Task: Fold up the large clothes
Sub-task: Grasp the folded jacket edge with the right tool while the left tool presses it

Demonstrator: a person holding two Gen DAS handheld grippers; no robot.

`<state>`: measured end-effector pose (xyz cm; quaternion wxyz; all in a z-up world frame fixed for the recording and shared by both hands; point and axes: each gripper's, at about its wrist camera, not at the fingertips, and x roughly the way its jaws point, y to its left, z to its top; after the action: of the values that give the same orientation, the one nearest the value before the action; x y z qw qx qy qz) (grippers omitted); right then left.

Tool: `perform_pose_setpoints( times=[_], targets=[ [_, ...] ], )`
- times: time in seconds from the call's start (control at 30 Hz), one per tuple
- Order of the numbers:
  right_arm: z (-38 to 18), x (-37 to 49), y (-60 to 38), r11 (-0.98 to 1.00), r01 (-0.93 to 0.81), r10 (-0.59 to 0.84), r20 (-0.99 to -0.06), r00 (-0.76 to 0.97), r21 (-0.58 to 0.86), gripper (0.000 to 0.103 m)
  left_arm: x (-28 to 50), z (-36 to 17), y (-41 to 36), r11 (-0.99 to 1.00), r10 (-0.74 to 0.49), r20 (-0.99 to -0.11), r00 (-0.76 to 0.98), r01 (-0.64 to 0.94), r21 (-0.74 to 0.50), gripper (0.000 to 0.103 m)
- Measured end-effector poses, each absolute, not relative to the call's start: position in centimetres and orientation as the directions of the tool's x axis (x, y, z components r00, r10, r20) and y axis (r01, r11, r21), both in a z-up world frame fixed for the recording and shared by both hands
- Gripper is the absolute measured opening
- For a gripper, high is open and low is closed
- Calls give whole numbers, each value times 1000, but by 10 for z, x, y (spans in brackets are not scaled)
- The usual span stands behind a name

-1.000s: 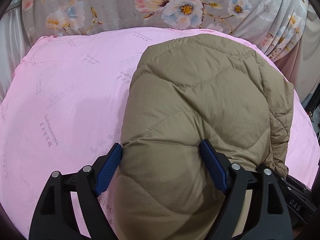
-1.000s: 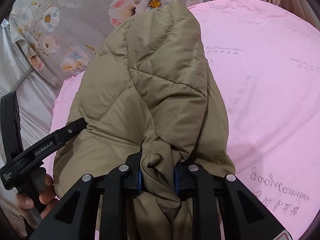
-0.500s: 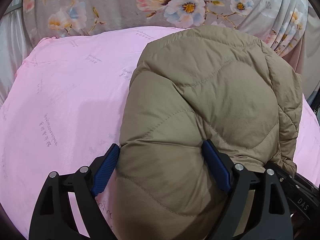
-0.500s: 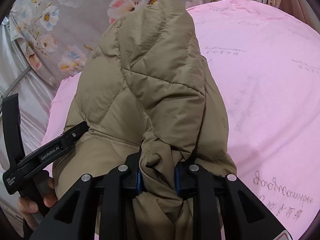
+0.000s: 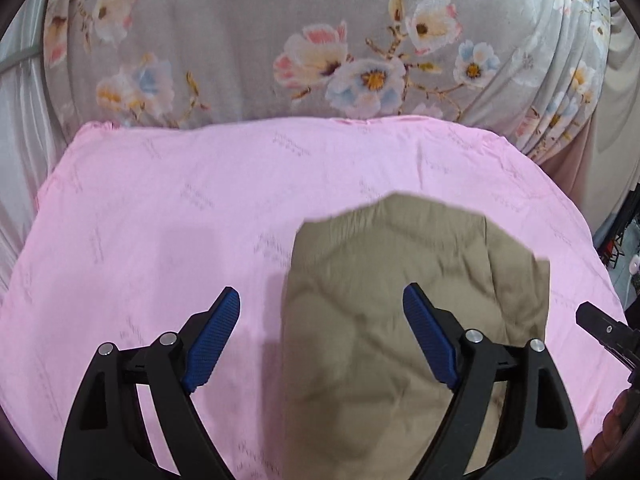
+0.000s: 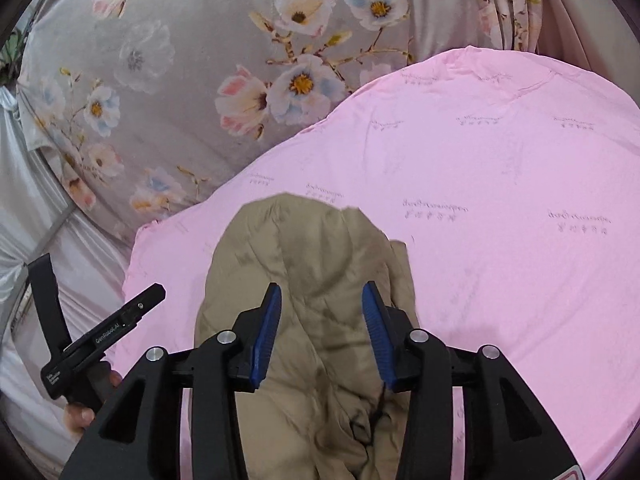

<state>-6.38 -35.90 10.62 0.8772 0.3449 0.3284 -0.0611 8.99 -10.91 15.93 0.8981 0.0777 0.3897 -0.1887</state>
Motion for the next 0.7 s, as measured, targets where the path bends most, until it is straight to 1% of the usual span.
perform_pose_setpoints(
  times=[0.07,0.17,0.27,0.37,0.43,0.53,0.63,0.7],
  targets=[
    [100,-38,-364,734,359,131,-638,759,577,50,106,163,-123,916,-279,-740,612,400,-15,81],
    [83,-8,-361,741,438,74,-709,701,509,51,131,155,-144,920,-274,-766,581,391,-32,81],
    [64,10,-357,737,470,69,-745,664,487,51,145,137,-161,922,-252,-787,563,386,-20,81],
    [41,20,-353,737,473,76,-754,653,483,42,156,109,-179,919,-233,-817,528,394,-8,81],
    [28,22,-351,750,479,57,-766,641,456,37,160,86,-186,920,-215,-831,513,391,3,82],
    [13,24,-352,758,479,51,-771,634,444,35,162,63,-186,923,-211,-833,512,384,2,84],
    [1,28,-354,760,480,50,-776,628,438,34,162,57,-187,925,-209,-824,527,379,8,87],
    [-4,31,-351,775,482,26,-783,621,408,34,161,52,-190,925,-197,-816,543,380,29,88]
  ],
)
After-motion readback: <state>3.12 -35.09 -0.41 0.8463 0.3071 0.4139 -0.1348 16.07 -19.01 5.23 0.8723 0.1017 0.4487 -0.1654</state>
